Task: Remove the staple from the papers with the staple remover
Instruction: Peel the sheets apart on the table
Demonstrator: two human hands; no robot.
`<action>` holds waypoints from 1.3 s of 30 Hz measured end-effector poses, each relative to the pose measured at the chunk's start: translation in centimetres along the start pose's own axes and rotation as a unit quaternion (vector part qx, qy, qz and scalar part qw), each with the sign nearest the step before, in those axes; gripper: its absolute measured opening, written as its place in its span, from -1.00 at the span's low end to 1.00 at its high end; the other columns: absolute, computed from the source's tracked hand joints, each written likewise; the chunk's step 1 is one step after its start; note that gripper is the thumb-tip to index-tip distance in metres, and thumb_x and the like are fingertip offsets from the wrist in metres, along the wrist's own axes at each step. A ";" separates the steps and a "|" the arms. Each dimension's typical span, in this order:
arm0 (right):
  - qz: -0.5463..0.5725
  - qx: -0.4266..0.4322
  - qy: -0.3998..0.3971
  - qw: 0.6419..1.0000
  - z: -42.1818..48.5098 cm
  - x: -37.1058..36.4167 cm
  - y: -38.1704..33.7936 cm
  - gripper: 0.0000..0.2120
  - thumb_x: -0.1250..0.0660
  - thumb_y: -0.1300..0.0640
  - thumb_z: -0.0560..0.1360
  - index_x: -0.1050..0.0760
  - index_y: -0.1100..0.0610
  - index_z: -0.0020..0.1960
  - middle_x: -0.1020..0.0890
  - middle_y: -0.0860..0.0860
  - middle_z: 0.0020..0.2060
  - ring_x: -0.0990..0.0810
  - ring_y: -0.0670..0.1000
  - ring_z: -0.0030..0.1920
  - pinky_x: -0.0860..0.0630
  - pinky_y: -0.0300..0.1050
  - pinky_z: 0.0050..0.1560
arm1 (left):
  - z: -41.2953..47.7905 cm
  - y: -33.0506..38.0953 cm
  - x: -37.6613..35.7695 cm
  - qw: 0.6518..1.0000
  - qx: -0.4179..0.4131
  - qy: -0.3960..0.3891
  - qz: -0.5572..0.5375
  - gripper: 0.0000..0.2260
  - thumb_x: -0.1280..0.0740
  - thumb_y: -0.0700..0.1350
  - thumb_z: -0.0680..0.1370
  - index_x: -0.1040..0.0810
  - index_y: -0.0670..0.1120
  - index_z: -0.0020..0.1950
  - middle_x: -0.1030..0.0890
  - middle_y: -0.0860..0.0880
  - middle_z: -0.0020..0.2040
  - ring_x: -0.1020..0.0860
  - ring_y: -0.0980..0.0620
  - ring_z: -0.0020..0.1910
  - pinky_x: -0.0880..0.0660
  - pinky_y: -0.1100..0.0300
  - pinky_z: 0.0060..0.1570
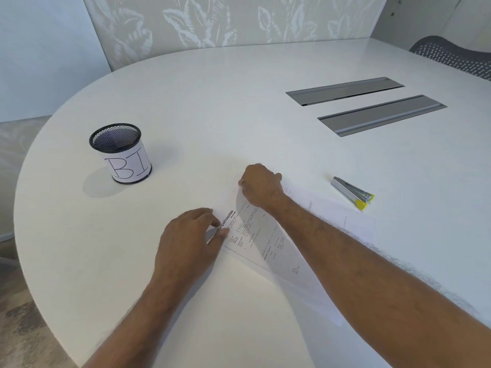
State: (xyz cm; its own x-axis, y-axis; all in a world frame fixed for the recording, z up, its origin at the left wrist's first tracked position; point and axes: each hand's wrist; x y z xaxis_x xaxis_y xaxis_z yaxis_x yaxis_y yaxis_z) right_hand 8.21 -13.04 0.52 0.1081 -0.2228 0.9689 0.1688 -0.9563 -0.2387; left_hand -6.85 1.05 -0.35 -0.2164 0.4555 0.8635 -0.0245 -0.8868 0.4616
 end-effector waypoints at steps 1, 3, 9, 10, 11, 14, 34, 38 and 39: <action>0.029 0.005 0.001 1.000 0.0 0.0 0.4 -0.80 -0.22 0.13 0.61 -0.52 0.19 -0.13 -0.60 0.06 -0.03 -0.57 0.14 -0.09 -0.37 0.05 0.10 | 0.2 -0.1 0.0 1.000 0.001 0.001 -0.002 -0.87 -0.48 0.01 0.47 -0.68 -0.03 -0.09 -0.70 0.04 0.16 -0.64 -0.06 0.15 -0.47 0.12 -0.04; 0.128 0.012 0.015 0.992 0.1 0.0 1.4 -0.78 -0.28 0.11 0.59 -0.60 0.23 -0.11 -0.66 0.02 -0.09 -0.60 0.07 -0.11 -0.46 -0.06 0.00 | 0.6 -0.2 -0.1 1.000 0.001 0.006 -0.004 -0.86 -0.48 0.01 0.47 -0.68 -0.03 -0.07 -0.70 0.06 0.15 -0.64 -0.06 0.14 -0.44 0.14 -0.07; 0.312 0.015 0.029 0.949 0.4 1.1 3.7 -0.90 -0.38 0.19 0.54 -0.64 0.18 -0.10 -0.56 -0.14 -0.37 -0.48 -0.24 -0.44 -0.34 -0.48 -0.48 | 1.9 -0.3 -0.8 1.000 -0.028 0.001 -0.013 -0.75 -0.48 0.04 0.48 -0.70 -0.06 0.08 -0.68 -0.03 0.21 -0.61 -0.09 0.21 -0.49 -0.01 0.16; 0.303 0.029 0.019 0.952 0.6 1.2 3.8 -0.92 -0.40 0.19 0.52 -0.65 0.19 -0.07 -0.58 -0.11 -0.33 -0.48 -0.24 -0.41 -0.33 -0.51 -0.46 | 2.0 -0.3 -1.0 0.999 -0.033 -0.008 -0.014 -0.72 -0.47 0.04 0.48 -0.70 -0.07 0.12 -0.67 -0.04 0.23 -0.59 -0.09 0.25 -0.49 -0.04 0.22; 0.292 0.044 0.008 0.955 0.7 1.3 3.9 -0.92 -0.43 0.18 0.51 -0.66 0.19 -0.05 -0.60 -0.07 -0.29 -0.47 -0.22 -0.38 -0.34 -0.51 -0.43 | 2.1 -0.3 -1.1 0.999 -0.036 -0.015 -0.016 -0.70 -0.47 0.05 0.48 -0.70 -0.06 0.13 -0.66 -0.05 0.25 -0.58 -0.09 0.28 -0.48 -0.08 0.25; 0.278 0.076 -0.023 0.957 0.9 1.3 3.9 -0.87 -0.51 0.15 0.45 -0.67 0.18 -0.04 -0.59 0.01 -0.25 -0.46 -0.10 -0.33 -0.39 -0.39 -0.33 | 2.2 -0.6 -1.4 0.999 -0.035 -0.021 -0.026 -0.72 -0.48 0.07 0.46 -0.72 -0.04 0.10 -0.65 -0.06 0.27 -0.56 -0.10 0.30 -0.47 -0.14 0.26; 0.084 0.136 -0.123 0.979 4.6 1.9 2.3 -0.81 -0.27 0.23 0.57 -0.47 0.22 -0.22 -0.50 -0.02 -0.28 -0.45 -0.01 -0.20 -0.41 -0.07 -0.02 | 2.2 -1.4 -2.1 0.998 -0.036 -0.015 -0.041 -0.63 -0.35 0.20 0.46 -0.72 0.02 0.11 -0.63 -0.01 0.31 -0.52 -0.05 0.35 -0.43 -0.14 0.30; 0.049 0.162 -0.116 0.979 4.5 2.0 2.1 -0.63 -0.18 0.32 0.56 -0.21 0.13 -0.38 -0.31 -0.01 -0.42 -0.25 0.01 -0.38 -0.25 -0.11 -0.23 | 2.1 -1.5 -2.3 0.999 -0.037 -0.007 -0.038 -0.64 -0.35 0.20 0.47 -0.71 0.03 0.12 -0.63 0.00 0.31 -0.52 -0.04 0.35 -0.42 -0.12 0.31; 0.046 0.169 -0.105 0.979 4.3 2.0 2.1 -0.59 -0.16 0.34 0.55 -0.15 0.07 -0.40 -0.25 -0.04 -0.44 -0.19 0.00 -0.41 -0.20 -0.13 -0.28 | 2.1 -1.5 -2.3 0.999 -0.038 -0.006 -0.035 -0.64 -0.35 0.20 0.47 -0.71 0.04 0.12 -0.63 0.00 0.31 -0.51 -0.04 0.35 -0.41 -0.11 0.31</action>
State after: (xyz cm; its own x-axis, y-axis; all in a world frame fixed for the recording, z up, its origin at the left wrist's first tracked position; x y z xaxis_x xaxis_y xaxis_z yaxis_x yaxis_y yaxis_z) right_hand 13.01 -14.64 1.69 0.3312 -0.2271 0.9158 0.4592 -0.8091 -0.3667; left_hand -4.26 1.45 -2.62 -0.1991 0.5179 0.8320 -0.1132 -0.8554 0.5054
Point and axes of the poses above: each hand's wrist, its own z-axis towards the middle knuckle, its own x-axis out of the back of the hand, y = z × x
